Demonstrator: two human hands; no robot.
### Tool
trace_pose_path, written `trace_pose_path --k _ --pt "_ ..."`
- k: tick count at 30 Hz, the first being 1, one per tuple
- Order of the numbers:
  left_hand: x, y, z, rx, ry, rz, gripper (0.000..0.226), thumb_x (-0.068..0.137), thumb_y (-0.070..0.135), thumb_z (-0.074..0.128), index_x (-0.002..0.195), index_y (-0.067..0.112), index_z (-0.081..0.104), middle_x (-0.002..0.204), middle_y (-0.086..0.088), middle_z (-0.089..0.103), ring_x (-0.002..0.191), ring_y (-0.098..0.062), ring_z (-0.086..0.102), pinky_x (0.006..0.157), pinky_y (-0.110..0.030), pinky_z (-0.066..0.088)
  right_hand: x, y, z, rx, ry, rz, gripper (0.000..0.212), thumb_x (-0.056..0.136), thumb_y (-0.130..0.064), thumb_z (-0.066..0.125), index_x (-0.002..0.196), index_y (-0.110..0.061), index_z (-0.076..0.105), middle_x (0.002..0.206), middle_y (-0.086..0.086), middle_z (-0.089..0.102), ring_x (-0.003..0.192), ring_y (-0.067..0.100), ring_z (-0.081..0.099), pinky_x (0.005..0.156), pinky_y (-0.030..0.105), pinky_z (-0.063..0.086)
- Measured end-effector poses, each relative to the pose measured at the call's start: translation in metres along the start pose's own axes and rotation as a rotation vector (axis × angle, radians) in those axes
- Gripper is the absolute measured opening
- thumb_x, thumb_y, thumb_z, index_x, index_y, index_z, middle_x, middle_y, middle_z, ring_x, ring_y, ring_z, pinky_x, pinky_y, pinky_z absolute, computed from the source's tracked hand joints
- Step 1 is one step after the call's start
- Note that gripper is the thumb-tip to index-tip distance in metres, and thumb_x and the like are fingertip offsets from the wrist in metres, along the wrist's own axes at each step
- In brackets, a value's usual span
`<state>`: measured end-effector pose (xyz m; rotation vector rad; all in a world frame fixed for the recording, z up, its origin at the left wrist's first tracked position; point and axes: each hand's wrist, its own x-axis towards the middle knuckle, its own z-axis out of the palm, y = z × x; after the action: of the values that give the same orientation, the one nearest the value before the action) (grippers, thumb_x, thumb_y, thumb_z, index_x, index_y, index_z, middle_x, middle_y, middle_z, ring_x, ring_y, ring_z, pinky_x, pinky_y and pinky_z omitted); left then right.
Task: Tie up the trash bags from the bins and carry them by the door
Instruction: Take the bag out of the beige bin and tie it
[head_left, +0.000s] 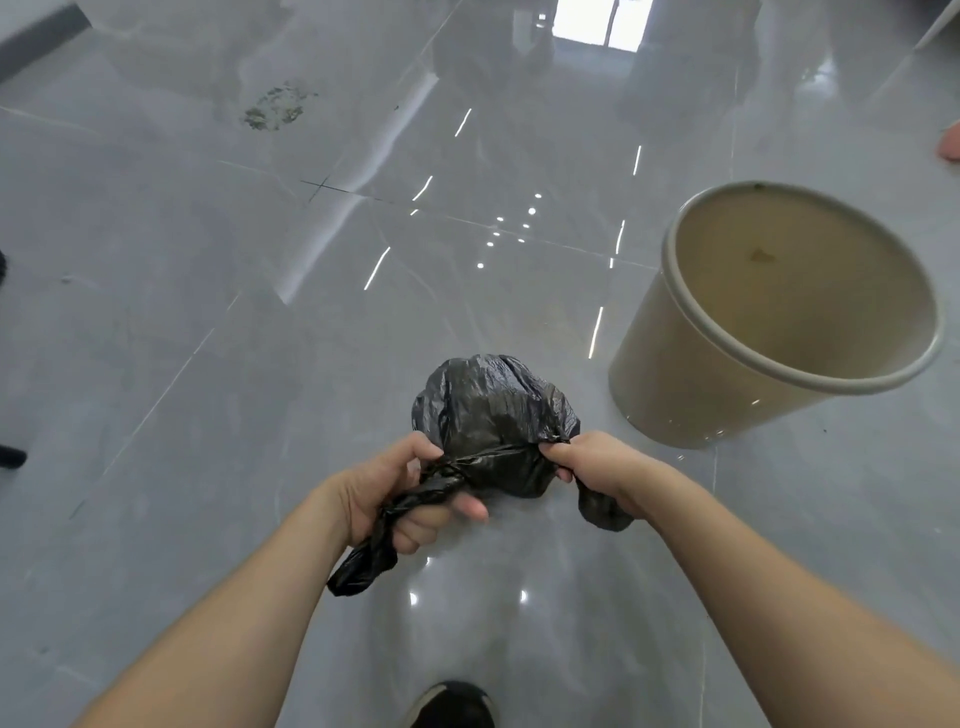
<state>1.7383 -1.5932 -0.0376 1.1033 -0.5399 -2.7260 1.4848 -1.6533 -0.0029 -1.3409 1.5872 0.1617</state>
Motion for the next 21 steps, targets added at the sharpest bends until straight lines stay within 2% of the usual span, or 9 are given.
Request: trace_pose_path --k 3,5,7,10,12,14,16,18,21 --pt "0.005 0.004 0.003 -0.07 0.074 0.158 0.048 0.086 0.051 0.056 0.103 0.007 0.069 0.056 0.004 0.037 0.051 -0.01 0.026 0.047 -0.022 0.025 0.005 0.008 -0.007 -0.168 0.013 0.066 0.055 0.087 -0.061 0.045 0.053 -0.02 0.06 0.076 0.012 0.051 0.094 0.031 0.052 0.085 0.036 0.042" --pt "0.009 0.008 0.004 -0.079 0.185 0.24 0.037 0.09 0.043 0.057 0.091 0.009 0.071 0.065 -0.001 0.052 0.057 -0.013 0.045 0.059 -0.026 0.044 0.005 0.011 -0.009 -0.313 0.021 0.078 0.054 0.087 -0.064 0.04 0.058 -0.026 0.066 0.085 0.012 0.054 0.112 0.03 0.041 0.09 0.037 0.036" --pt "0.012 0.01 0.004 -0.01 0.268 0.266 0.03 0.091 0.036 0.059 0.084 0.009 0.069 0.072 -0.005 0.059 0.06 -0.015 0.056 0.068 -0.031 0.055 0.003 0.012 -0.011 -0.488 -0.006 0.044 0.056 0.091 -0.062 0.035 0.061 -0.029 0.069 0.089 0.009 0.06 0.113 0.024 0.032 0.088 0.038 0.028" --pt "0.02 0.009 0.005 0.389 0.573 0.23 0.03 0.095 0.035 0.054 0.075 0.014 0.059 0.066 -0.001 0.055 0.05 -0.013 0.049 0.052 -0.026 0.045 0.002 0.016 -0.017 -0.481 -0.11 0.035 0.059 0.093 -0.061 0.036 0.057 -0.025 0.067 0.068 -0.002 0.062 0.089 0.015 0.047 0.081 0.03 0.035" --pt "0.03 0.007 0.008 0.965 0.957 0.167 0.031 0.099 0.034 0.045 0.075 0.015 0.053 0.071 -0.002 0.057 0.062 -0.019 0.056 0.054 -0.03 0.039 0.005 0.023 -0.016 -0.075 -0.338 0.076 0.06 0.094 -0.056 0.043 0.049 -0.02 0.057 0.044 -0.007 0.05 0.059 0.012 0.054 0.067 0.025 0.04" --pt "0.04 -0.001 0.011 1.541 1.183 0.099 0.023 0.097 0.025 0.042 0.081 0.014 0.055 0.083 -0.008 0.066 0.077 -0.031 0.064 0.058 -0.033 0.039 0.007 0.028 -0.005 0.592 -0.58 0.147 0.055 0.095 -0.047 0.047 0.049 -0.017 0.047 0.042 -0.003 0.035 0.045 0.014 0.048 0.062 0.028 0.048" --pt "0.042 -0.007 0.021 1.876 1.127 0.113 0.014 0.085 0.02 0.061 0.073 0.014 0.061 0.07 -0.008 0.068 0.061 -0.03 0.066 0.047 -0.029 0.039 0.011 0.031 0.006 1.087 -0.716 0.158 0.049 0.091 -0.044 0.05 0.051 -0.017 0.044 0.044 -0.007 0.022 0.037 0.007 0.027 0.041 0.021 0.04" --pt "0.038 -0.008 0.03 2.045 1.073 0.181 0.029 0.068 0.026 0.078 0.052 0.015 0.055 0.045 -0.003 0.053 0.033 -0.024 0.05 0.037 -0.018 0.025 0.015 0.03 0.011 1.402 -0.752 0.078 0.043 0.09 -0.042 0.05 0.055 -0.017 0.046 0.047 -0.009 0.016 0.038 0.004 0.015 0.033 0.017 0.029" --pt "0.034 -0.01 0.036 2.083 1.039 0.089 0.042 0.085 0.047 0.051 0.061 0.014 0.044 0.047 0.0 0.036 0.038 -0.023 0.036 0.04 -0.023 0.017 0.019 0.026 0.017 1.674 -0.713 -0.077 0.033 0.092 -0.037 0.05 0.067 -0.015 0.053 0.047 -0.009 0.023 0.039 0.004 0.014 0.033 0.018 0.023"
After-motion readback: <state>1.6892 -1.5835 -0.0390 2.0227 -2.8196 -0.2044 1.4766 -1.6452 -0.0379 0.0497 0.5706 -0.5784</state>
